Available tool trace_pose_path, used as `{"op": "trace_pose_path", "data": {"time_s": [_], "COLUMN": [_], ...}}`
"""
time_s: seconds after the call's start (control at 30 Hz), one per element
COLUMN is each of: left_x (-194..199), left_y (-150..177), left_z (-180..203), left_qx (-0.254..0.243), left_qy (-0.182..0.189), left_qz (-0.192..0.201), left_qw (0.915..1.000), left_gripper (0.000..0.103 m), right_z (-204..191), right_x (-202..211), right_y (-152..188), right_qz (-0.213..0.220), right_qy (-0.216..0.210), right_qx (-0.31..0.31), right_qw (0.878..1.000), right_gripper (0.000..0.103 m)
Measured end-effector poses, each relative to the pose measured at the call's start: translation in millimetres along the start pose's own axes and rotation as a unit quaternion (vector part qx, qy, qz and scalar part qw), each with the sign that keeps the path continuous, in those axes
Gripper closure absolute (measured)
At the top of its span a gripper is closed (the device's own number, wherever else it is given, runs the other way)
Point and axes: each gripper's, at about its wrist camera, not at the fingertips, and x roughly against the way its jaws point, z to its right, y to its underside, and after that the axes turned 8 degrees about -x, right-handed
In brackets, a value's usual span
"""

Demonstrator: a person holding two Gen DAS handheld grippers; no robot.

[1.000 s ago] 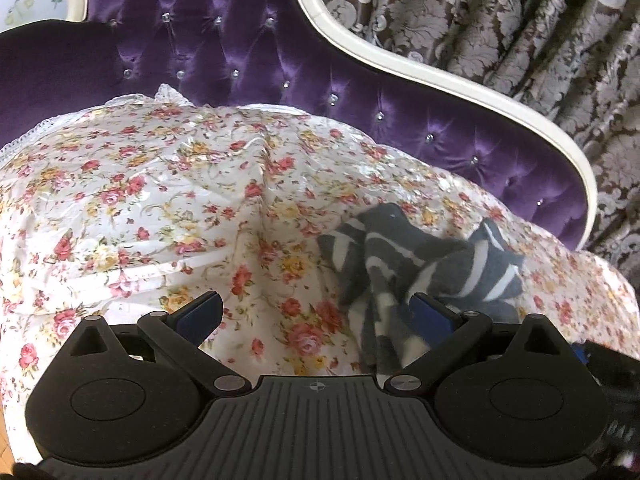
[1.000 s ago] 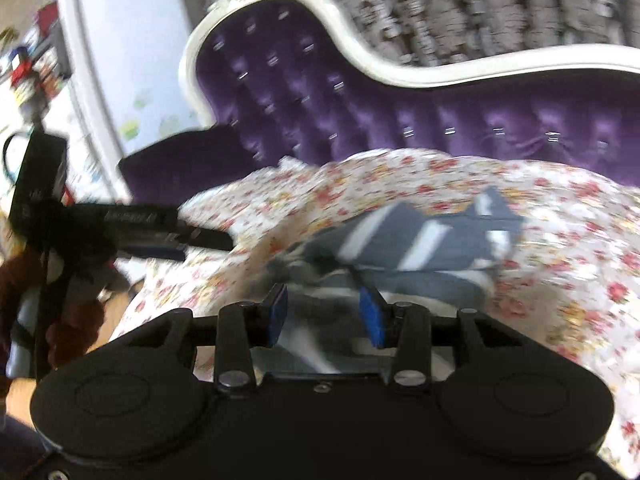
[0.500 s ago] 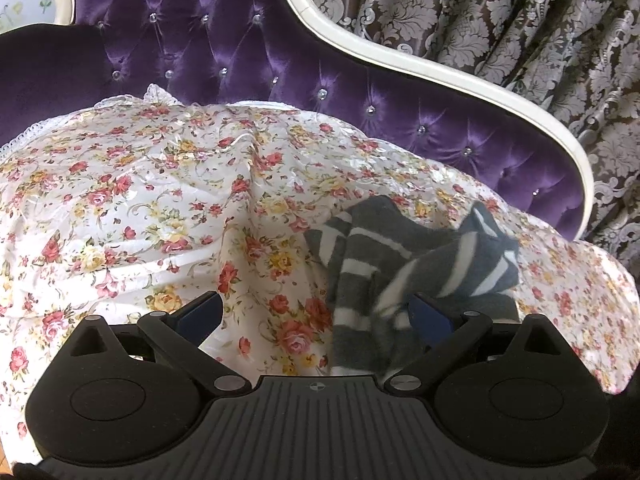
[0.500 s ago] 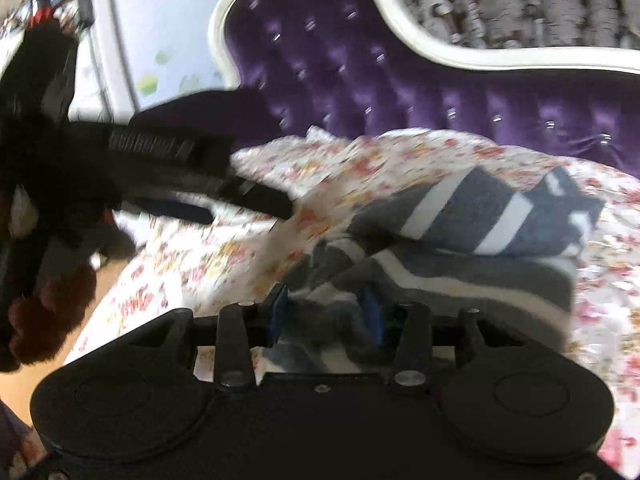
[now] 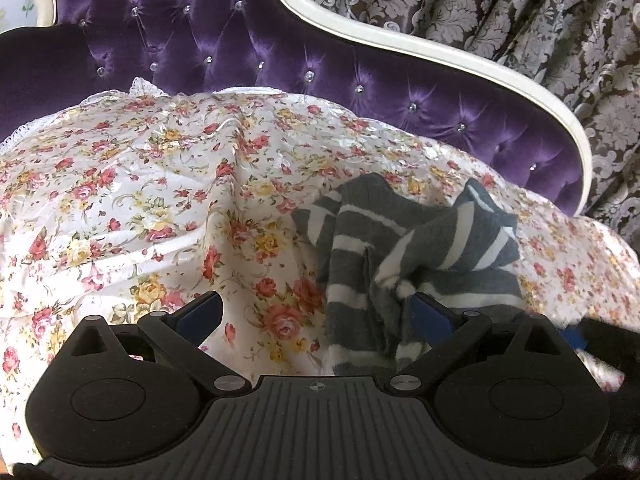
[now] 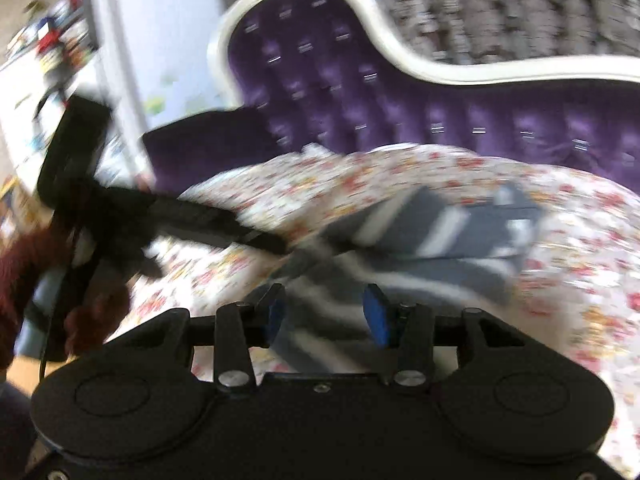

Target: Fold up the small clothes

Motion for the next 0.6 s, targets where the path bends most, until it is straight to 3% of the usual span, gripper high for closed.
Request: {"op": "trace_pose_path", "data": {"time_s": [0.17,0.3,0.4,0.6], "left_x": [1,0,-1,-4], "left_y": [2,2,2,3], "left_z": [-3,-5,-7,-10], "left_qx": [0.000,-0.003,-0.009,-0.006], "left_qy": [-0.002,-0.003,-0.005,0.007], "left_qz": [-0.007,-0.017,-0.023,-0.032], "left_qw": [1.0000,0.9999,0.9997,0.9995], "left_gripper": [0.003,0.003,0.003,0.003], "right_z": [27,30,29,25], "right_x": [-14,-46,-66,-119], "right_y": [-16,-26,-49,-101], "right_qz": [-0.010,-0.036,-0.030,-0.014], "right_qy": [0.065,0.095,0.099,0.079], "right_qx": [0.002,0.049,0.071,0.053], "right_qw": [0.998,0.994,0.992,0.995], "right_gripper": [0.052,0.054,0.054,0.054]}}
